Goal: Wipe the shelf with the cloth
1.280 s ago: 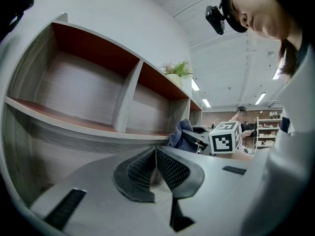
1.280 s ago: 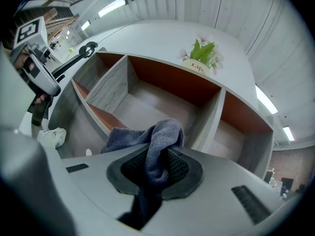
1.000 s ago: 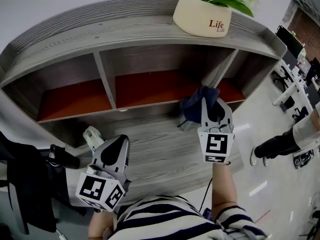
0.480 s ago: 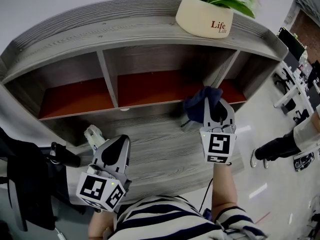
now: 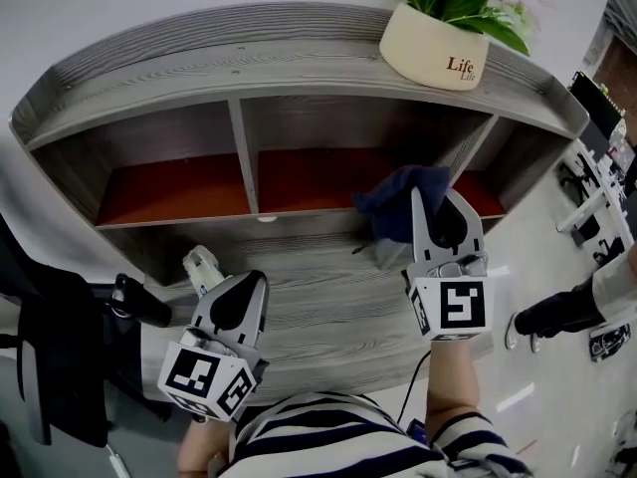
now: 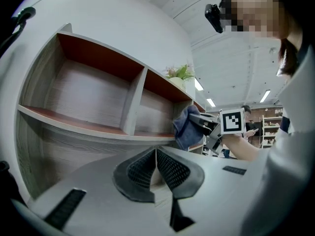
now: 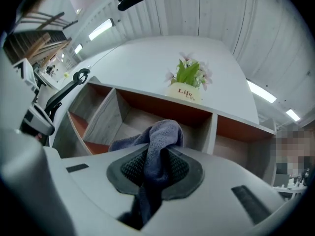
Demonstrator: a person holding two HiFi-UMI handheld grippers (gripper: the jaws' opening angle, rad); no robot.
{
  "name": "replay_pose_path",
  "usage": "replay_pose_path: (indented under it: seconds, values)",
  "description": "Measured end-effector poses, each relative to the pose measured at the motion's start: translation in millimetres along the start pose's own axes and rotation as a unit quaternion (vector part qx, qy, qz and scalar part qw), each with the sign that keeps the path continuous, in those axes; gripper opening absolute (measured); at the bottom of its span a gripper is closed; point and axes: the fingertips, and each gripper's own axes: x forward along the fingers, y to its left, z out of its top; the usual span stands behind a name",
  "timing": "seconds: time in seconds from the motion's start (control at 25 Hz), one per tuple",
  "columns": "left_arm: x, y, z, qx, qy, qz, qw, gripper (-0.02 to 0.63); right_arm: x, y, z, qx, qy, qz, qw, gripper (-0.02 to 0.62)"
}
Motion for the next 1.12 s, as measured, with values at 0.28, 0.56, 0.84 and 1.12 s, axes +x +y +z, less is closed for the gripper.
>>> replay_pose_path:
  seconds: [0.28,0.56,0.84,1.12]
  values:
    - [-12,9,2,0.001,-0.006,0.019,0.9998,0.023,22,24,47,0.053,-0.061,0.052,0.995,0.066]
    - [-22,14,3,0.005,-0.01,0.032,0.9994,0.023,52,67,77,0.114,-0.09,0.111,0.983,0.066]
    - [-33,22,2,0.005,-0.007,0.051,0.9987,0.022,83,106,90,0.109,-0.092,0.144,0.979,0.066]
    - [-42,29,0,0.001,-0.005,0.069,0.9976,0.022,105,130,98,0.065,-0.089,0.165,0.98,0.066]
